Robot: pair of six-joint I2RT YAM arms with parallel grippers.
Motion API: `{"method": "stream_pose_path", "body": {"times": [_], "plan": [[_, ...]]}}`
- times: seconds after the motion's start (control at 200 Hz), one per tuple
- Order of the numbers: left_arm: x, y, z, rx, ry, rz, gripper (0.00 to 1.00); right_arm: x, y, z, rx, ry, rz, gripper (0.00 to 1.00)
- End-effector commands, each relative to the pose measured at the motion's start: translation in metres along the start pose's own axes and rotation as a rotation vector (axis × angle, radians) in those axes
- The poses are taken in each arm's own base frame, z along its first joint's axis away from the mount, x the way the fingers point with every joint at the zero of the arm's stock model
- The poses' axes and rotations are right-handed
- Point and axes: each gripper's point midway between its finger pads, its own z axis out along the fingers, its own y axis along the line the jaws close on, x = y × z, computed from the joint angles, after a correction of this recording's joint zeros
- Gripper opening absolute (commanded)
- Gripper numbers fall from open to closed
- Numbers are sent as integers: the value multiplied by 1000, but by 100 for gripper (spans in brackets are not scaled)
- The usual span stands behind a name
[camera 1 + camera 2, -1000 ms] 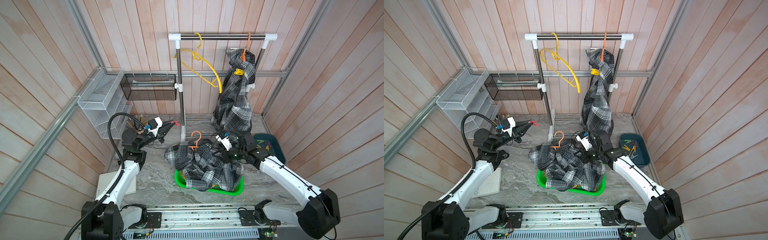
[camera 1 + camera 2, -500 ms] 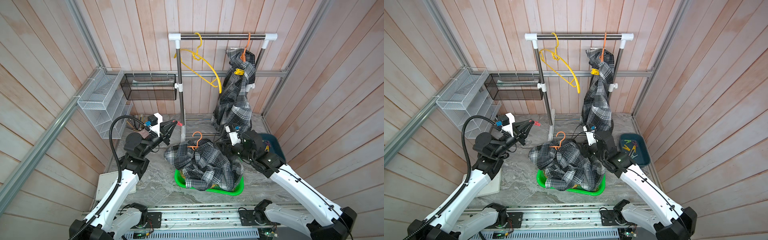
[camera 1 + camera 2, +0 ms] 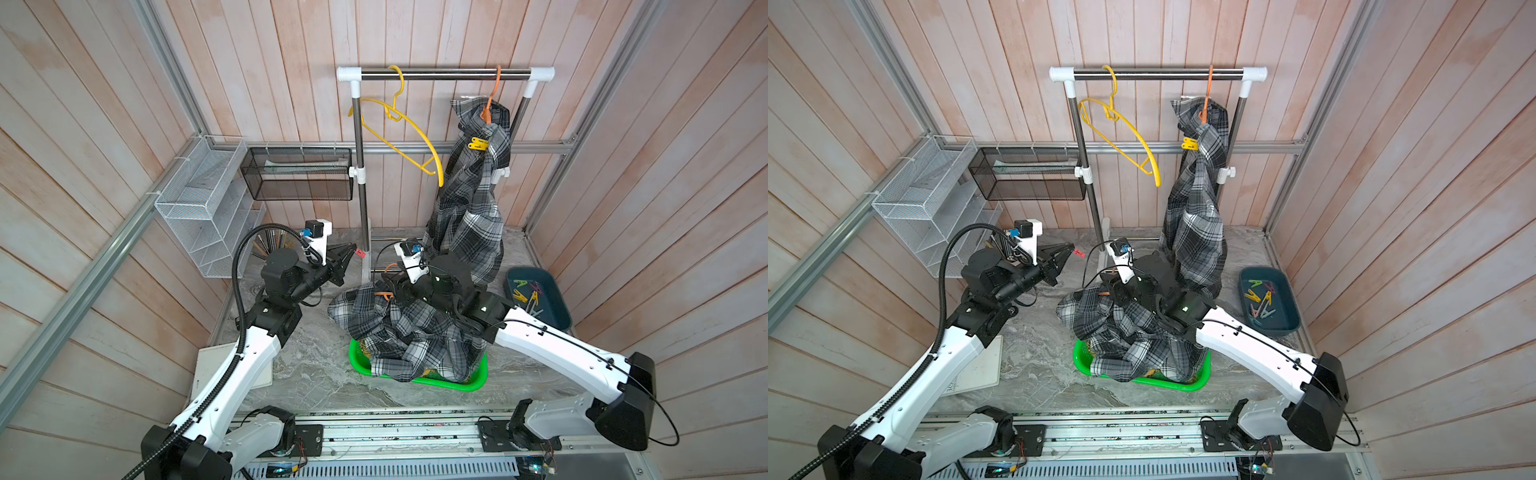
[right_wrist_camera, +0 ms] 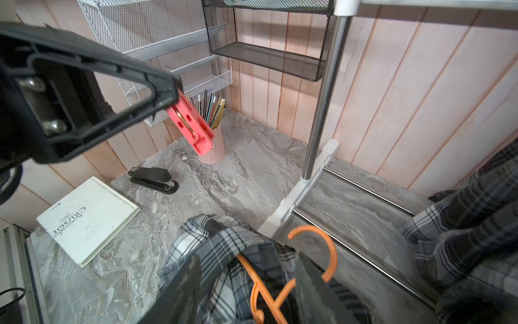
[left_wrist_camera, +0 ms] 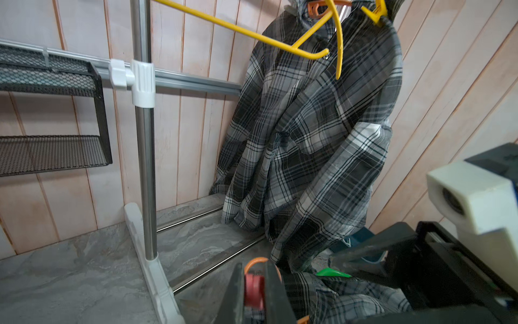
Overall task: Remove the clothespins securing long-sleeve shirts to the hanger
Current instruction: Place the clamp in the storage box.
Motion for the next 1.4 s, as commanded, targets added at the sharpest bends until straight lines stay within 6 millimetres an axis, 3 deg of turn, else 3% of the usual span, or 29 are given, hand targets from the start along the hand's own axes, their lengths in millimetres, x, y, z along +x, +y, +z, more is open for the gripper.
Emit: {"method": "stream_pose_path", "body": {"times": [0.0, 0.45, 0.78, 1.035, 1.13, 1.306, 1.336, 1.396], "plan": [[1, 0, 1, -10, 38, -23, 0, -42, 14, 5, -58, -127, -34, 55], [9, -2, 7, 14, 96, -44, 0, -34, 44, 52, -241, -44, -110, 50], [10, -4, 7, 30, 105, -47, 0, -30, 26, 66, -175, -39, -108, 39], [12, -9, 8, 59, 116, -59, 0, -28, 23, 77, -165, -33, -113, 34], [13, -11, 9, 75, 121, -64, 0, -29, 23, 79, -163, -37, -115, 25], [18, -9, 10, 71, 129, -55, 0, -31, 17, 81, -130, -31, -113, 0], [18, -8, 10, 68, 130, -51, 0, -30, 15, 80, -123, -29, -111, 0], [16, -5, 10, 47, 123, -41, 12, -29, 12, 78, -111, -25, -107, 0]]}}
